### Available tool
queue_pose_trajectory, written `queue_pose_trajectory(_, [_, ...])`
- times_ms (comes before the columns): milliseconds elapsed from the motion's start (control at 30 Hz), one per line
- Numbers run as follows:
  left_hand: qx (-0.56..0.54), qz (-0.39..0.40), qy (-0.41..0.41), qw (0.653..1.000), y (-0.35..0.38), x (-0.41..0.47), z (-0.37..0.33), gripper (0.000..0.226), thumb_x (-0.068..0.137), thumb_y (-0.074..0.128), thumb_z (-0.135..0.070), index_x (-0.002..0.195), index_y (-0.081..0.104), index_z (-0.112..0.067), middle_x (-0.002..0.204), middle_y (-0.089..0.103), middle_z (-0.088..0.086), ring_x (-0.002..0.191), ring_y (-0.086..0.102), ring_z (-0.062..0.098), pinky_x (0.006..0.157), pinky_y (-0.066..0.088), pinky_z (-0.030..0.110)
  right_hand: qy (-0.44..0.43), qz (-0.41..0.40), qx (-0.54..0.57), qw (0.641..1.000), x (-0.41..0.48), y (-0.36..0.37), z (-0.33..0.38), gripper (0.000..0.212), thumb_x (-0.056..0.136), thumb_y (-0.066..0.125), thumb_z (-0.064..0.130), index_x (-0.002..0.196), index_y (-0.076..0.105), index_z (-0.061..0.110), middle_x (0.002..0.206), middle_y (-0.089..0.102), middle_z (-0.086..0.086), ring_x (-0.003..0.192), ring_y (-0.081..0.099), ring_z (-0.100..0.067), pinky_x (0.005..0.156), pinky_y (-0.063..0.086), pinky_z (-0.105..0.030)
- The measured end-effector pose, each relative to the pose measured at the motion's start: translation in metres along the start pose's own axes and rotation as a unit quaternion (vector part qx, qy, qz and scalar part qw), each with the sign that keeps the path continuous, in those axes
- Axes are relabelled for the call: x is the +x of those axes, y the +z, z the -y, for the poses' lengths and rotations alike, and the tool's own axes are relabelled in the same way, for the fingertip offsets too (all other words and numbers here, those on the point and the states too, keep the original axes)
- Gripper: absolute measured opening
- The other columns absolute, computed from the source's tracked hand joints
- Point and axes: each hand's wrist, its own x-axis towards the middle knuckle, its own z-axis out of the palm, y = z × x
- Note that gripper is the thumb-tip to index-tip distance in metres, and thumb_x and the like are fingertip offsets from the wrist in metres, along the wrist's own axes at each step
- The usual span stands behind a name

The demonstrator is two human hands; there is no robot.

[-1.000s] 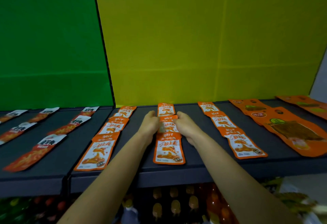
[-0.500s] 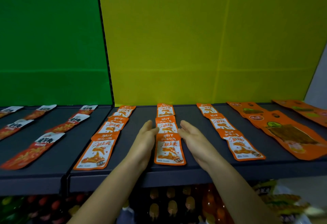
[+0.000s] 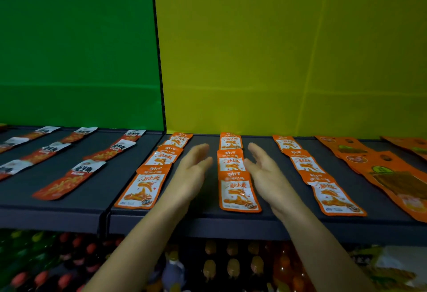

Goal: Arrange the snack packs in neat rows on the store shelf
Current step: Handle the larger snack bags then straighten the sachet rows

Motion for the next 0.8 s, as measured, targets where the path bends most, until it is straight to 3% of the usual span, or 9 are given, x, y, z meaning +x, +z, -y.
queue_pose_trajectory(33, [0.019, -0.018, 0.019, 0.999, -0.016, 0.003, 0.000, 0.035, 0.096, 0.043, -0.007, 0.129, 0.050, -0.014, 0.131, 0.053, 0.001, 0.120, 0.048, 0.008, 0.090, 0.034, 0.014, -0.021, -0.003, -0.011, 1.000, 0.002, 0.002, 0.003, 0.045, 0.099, 0.040, 0.017, 0.143, 0.032, 0.023, 0.138, 0.042, 0.010, 0.107, 0.045, 0.000, 0.083, 0.043, -0.013])
queue_pose_trajectory(133, [0.056, -0.069, 0.045, 0.995, -0.065, 0.014, -0.001, 0.027, 0.095, 0.043, -0.007, 0.117, 0.058, -0.012, 0.114, 0.059, 0.000, 0.108, 0.052, 0.012, 0.078, 0.040, 0.012, -0.070, 0.012, -0.028, 0.997, 0.009, 0.017, 0.012, 0.043, 0.098, 0.039, 0.013, 0.141, 0.036, 0.019, 0.145, 0.040, 0.005, 0.127, 0.040, -0.005, 0.103, 0.032, -0.021])
queue_pose_trajectory(233, [0.088, -0.099, 0.030, 0.991, -0.105, 0.028, 0.009, 0.028, 0.096, 0.042, -0.010, 0.119, 0.057, -0.013, 0.115, 0.057, 0.000, 0.109, 0.050, 0.014, 0.079, 0.036, 0.017, -0.052, 0.049, -0.013, 0.997, 0.019, 0.051, 0.021, 0.042, 0.098, 0.038, 0.012, 0.141, 0.035, 0.015, 0.142, 0.041, 0.004, 0.129, 0.038, -0.005, 0.099, 0.029, -0.018])
queue_pose_trajectory(333, [0.104, -0.068, -0.016, 0.992, -0.127, 0.047, 0.027, 0.031, 0.096, 0.041, -0.009, 0.125, 0.052, -0.009, 0.130, 0.053, 0.005, 0.110, 0.046, 0.014, 0.090, 0.034, 0.024, -0.016, 0.057, -0.035, 0.998, 0.038, 0.092, 0.025, 0.044, 0.097, 0.040, 0.011, 0.141, 0.033, 0.009, 0.147, 0.039, -0.005, 0.134, 0.038, -0.017, 0.104, 0.032, -0.027])
queue_pose_trajectory(433, [0.153, -0.016, -0.049, 0.987, -0.138, 0.071, 0.041, 0.038, 0.096, 0.040, -0.007, 0.134, 0.044, -0.003, 0.139, 0.046, 0.013, 0.123, 0.046, 0.023, 0.100, 0.034, 0.029, 0.029, 0.052, -0.091, 0.994, 0.055, 0.123, 0.027, 0.043, 0.098, 0.037, 0.011, 0.140, 0.034, 0.004, 0.145, 0.041, -0.010, 0.133, 0.039, -0.023, 0.107, 0.031, -0.031])
queue_pose_trajectory(533, [0.177, 0.014, -0.060, 0.982, -0.140, 0.090, 0.050, 0.041, 0.097, 0.038, -0.009, 0.138, 0.039, -0.004, 0.143, 0.043, 0.013, 0.127, 0.044, 0.024, 0.097, 0.032, 0.026, 0.065, 0.027, -0.145, 0.987, 0.071, 0.139, 0.024, 0.038, 0.099, 0.036, 0.013, 0.134, 0.040, -0.001, 0.140, 0.045, -0.015, 0.129, 0.042, -0.029, 0.105, 0.033, -0.035])
queue_pose_trajectory(633, [0.186, 0.038, -0.058, 0.980, -0.137, 0.105, 0.055, 0.041, 0.098, 0.035, -0.012, 0.138, 0.039, -0.007, 0.142, 0.044, 0.012, 0.125, 0.047, 0.025, 0.096, 0.035, 0.025, 0.085, 0.012, -0.174, 0.981, 0.084, 0.150, 0.019, 0.041, 0.099, 0.036, 0.018, 0.135, 0.038, -0.002, 0.143, 0.041, -0.016, 0.130, 0.039, -0.030, 0.104, 0.032, -0.036])
queue_pose_trajectory(733, [0.180, 0.044, -0.059, 0.981, -0.133, 0.118, 0.058, 0.027, 0.097, 0.032, -0.014, 0.116, 0.052, -0.013, 0.128, 0.055, 0.021, 0.109, 0.057, 0.032, 0.099, 0.046, 0.044, 0.084, 0.006, -0.196, 0.977, 0.098, 0.159, 0.014, 0.039, 0.099, 0.036, 0.021, 0.131, 0.044, 0.001, 0.139, 0.047, -0.016, 0.126, 0.045, -0.031, 0.099, 0.037, -0.036])
queue_pose_trajectory(800, [0.188, 0.043, -0.048, 0.980, -0.131, 0.124, 0.060, 0.027, 0.098, 0.030, -0.014, 0.116, 0.050, -0.012, 0.121, 0.058, 0.024, 0.104, 0.059, 0.036, 0.095, 0.048, 0.044, 0.076, 0.009, -0.214, 0.974, 0.108, 0.165, 0.009, 0.035, 0.098, 0.036, 0.023, 0.127, 0.048, 0.007, 0.133, 0.053, -0.013, 0.119, 0.050, -0.030, 0.096, 0.041, -0.037])
